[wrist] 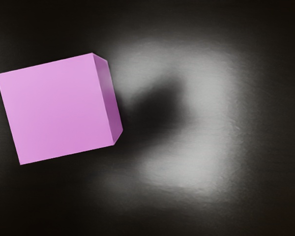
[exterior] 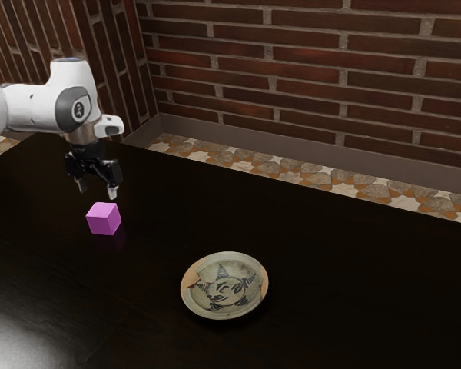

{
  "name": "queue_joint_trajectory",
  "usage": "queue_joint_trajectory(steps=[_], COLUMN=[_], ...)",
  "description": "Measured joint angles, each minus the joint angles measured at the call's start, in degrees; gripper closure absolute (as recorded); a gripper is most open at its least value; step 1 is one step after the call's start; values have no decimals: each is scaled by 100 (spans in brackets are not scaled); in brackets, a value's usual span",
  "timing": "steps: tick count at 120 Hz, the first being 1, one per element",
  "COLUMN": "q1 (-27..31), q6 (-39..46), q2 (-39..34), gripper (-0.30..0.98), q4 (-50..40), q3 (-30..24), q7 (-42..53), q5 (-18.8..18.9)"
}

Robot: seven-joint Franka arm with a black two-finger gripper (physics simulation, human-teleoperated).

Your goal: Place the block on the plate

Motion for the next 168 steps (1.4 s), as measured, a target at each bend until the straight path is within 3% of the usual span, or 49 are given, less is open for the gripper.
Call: queue_joint_trajectory(steps=[25,61,94,168], q1=[161,498,653,947], q6=[354,545,700,972], q2=[462,1124,1356,1752], gripper=[0,0,0,1], q4=[320,783,757,756], q3=[-11,-151,-227,-540], q7=[57,186,265,366], q5=[124,20,-198,-228])
